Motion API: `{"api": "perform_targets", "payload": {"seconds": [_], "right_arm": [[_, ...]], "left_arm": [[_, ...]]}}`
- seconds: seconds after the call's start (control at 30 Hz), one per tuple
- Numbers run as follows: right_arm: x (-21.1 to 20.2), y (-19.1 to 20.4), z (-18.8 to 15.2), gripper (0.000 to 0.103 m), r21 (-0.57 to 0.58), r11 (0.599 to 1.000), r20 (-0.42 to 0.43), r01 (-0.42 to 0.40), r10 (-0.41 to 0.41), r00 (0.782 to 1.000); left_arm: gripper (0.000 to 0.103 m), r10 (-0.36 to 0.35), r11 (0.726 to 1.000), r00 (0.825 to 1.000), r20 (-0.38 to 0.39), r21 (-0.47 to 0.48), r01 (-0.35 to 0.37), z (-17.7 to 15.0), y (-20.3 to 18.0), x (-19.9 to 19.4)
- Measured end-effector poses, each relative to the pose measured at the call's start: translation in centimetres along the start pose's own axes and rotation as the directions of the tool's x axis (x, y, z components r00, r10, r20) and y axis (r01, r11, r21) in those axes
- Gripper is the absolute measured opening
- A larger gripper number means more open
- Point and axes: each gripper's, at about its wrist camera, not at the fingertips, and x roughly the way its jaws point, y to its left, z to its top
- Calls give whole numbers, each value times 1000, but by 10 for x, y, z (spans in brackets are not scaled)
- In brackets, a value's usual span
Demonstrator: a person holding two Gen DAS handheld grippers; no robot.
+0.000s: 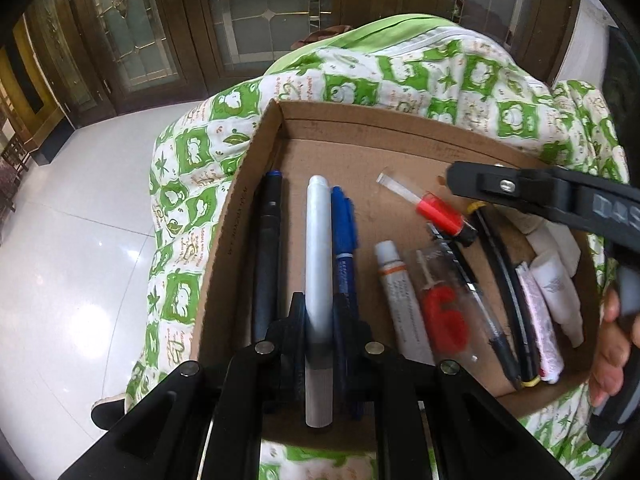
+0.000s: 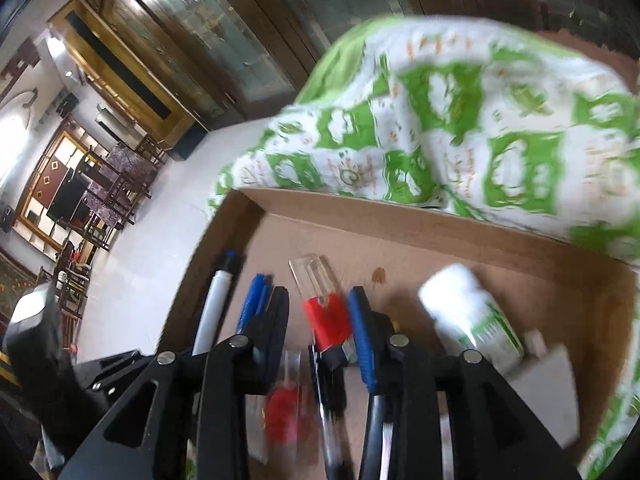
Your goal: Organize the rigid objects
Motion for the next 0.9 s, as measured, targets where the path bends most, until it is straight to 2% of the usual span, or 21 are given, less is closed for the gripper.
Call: {"api": "perform_targets", "payload": {"seconds": [0.13, 0.2, 0.27, 0.33, 0.43, 0.5, 0.57, 0.67, 0.73, 0.8, 0.9], "right_arm": [[-39, 4, -17, 43, -11, 1000, 46, -24, 24, 999], [-61, 2, -30, 48, 2, 999, 70, -44, 44, 997], [-79, -2, -40, 52, 14, 998, 86, -59, 57, 995], [-93, -3, -57, 58, 23, 998, 88, -58, 56, 995], [-109, -10, -87, 66, 35, 998, 72, -53, 51, 996], [-118, -16, -103, 70, 54, 997, 61, -48, 44, 997], [-125, -18, -117, 73, 63, 997, 53, -35, 32, 998], [-137, -17, -133, 84, 44, 999, 73, 8, -11, 997], [-143, -15, -139, 97, 31, 999, 92, 38, -41, 995], [-147, -13, -143, 102, 22, 998, 103, 58, -60, 993], [-153, -9, -150, 103, 10, 997, 105, 74, -75, 992]], "left_arm": [[15, -7, 1000, 1000, 15, 9, 7, -8, -10, -15], [28, -2, 1000, 1000, 27, 12, 2, -15, -17, -26], [51, -5, 1000, 999, 52, 1, 5, -25, -22, -39], [59, -3, 1000, 997, 71, -12, 4, -32, -24, -49], [62, -5, 999, 998, 70, -37, 7, -50, -28, -65], [69, 6, 998, 998, 65, -60, -2, -59, -28, -72], [80, 4, 995, 998, 59, -102, 2, -71, -26, -80], [82, -5, 990, 998, 55, -141, 12, -87, -26, -88], [85, 14, 989, 999, 52, -151, -6, -97, -27, -91], [87, 50, 988, 997, 62, -147, -40, -109, -31, -98], [89, 111, 989, 988, 104, -110, -99, -122, -38, -110]]}}
